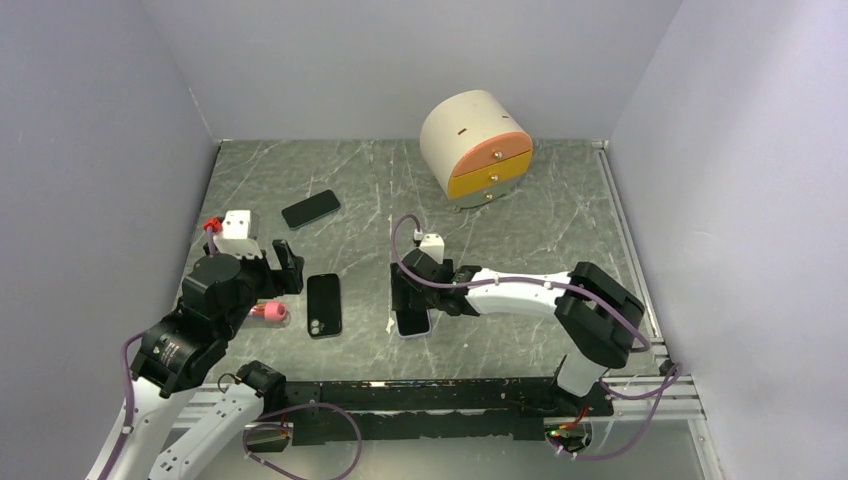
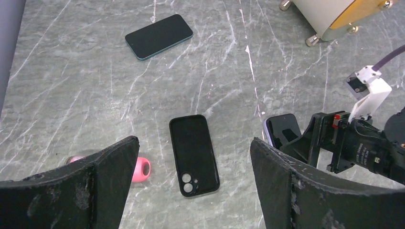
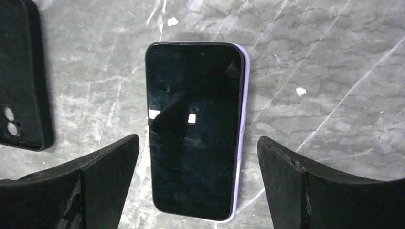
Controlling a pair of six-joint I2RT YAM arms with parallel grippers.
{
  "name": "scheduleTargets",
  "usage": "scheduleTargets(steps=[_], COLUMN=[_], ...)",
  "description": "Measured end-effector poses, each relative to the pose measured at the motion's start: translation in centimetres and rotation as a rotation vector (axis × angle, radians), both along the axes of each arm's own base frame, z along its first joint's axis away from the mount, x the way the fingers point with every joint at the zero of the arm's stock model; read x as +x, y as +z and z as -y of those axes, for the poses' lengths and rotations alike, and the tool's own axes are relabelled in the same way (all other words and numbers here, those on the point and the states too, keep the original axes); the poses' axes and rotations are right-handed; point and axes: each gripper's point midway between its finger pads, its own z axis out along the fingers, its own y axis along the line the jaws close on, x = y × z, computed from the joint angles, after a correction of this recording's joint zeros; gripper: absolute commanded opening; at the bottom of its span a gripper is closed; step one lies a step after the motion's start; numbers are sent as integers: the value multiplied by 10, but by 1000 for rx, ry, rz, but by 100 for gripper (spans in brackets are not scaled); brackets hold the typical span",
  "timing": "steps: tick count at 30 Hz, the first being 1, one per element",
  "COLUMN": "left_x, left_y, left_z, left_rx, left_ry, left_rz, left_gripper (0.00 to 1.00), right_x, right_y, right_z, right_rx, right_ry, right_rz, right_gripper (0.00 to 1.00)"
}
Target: Put the phone into the phone case
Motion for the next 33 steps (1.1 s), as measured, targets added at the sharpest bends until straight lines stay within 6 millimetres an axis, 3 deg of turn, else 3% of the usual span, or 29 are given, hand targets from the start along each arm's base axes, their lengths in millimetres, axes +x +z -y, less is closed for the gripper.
scheduleTargets(steps=[7, 11, 18, 21, 29, 33], left_x=[0, 0, 0, 1, 2, 3], left_y=[0, 0, 0, -1, -2, -4], left_z=[0, 0, 0, 0, 1, 4], left_rx=[0, 0, 0, 2, 3, -15], left_ry=[0, 0, 0, 0, 0, -1], left_rz=[0, 0, 0, -3, -10, -25], left_gripper=[91, 91, 91, 91, 91, 90], right_x=[-1, 1, 0, 1, 0, -1], right_y=[-18, -20, -22, -22, -20, -20], right_z=[-1, -5, -2, 1, 3, 3], right_rx=[-26, -30, -41, -50, -82, -79], right_ry=[19, 23, 1, -13, -26, -14], right_rz=[-59, -65, -69, -64, -45, -46], right_gripper=[94, 86, 64, 61, 66, 88])
